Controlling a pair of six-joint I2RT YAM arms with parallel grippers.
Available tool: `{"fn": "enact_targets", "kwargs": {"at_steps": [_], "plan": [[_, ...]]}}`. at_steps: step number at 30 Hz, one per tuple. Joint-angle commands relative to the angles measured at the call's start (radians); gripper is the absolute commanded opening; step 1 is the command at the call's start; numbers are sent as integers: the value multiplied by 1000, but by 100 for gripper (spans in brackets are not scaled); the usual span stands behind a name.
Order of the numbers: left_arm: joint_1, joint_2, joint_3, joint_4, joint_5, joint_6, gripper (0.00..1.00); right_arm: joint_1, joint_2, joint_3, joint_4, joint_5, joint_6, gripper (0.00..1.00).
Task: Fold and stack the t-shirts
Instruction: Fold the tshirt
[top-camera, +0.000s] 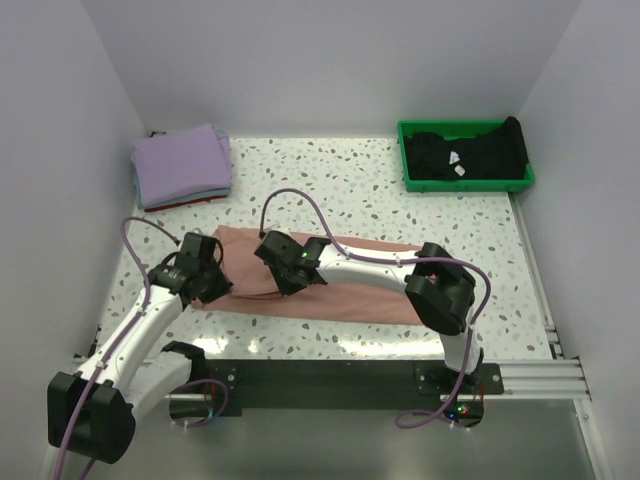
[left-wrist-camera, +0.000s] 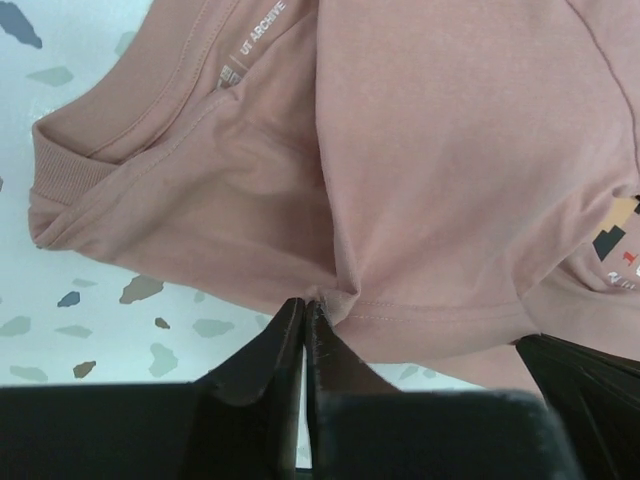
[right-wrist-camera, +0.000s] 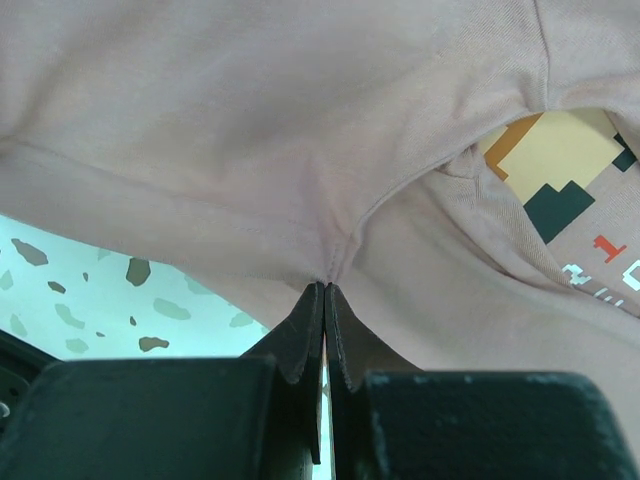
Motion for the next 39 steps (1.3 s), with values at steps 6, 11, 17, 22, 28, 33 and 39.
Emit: {"fn": "enact_targets", "kwargs": {"at_steps": [6,11,17,22,28,33,39], "plan": [[-7,-40,27,-92,-19,-19,58,-3,-33,12,-64,-3,-17,31],[-7,-45,108,-92,12,13,71,-4,-81,5,-93,0,-5,50],[-7,12,180,13,84,95,71,-53,-199,-38,-125,48,-5,58],[-19,93,179,122,130,103,70,-203,-323,-188,-38,-29,-22,58],[-77,201,148,285,136,107,68,-458,-376,-331,54,-110,-109,58],[-87,395,190,328,134,165,67,-550,-343,-365,56,-75,-190,57],[-85,547,187,363,120,193,67,-627,-336,-451,135,-86,-206,57]]}}
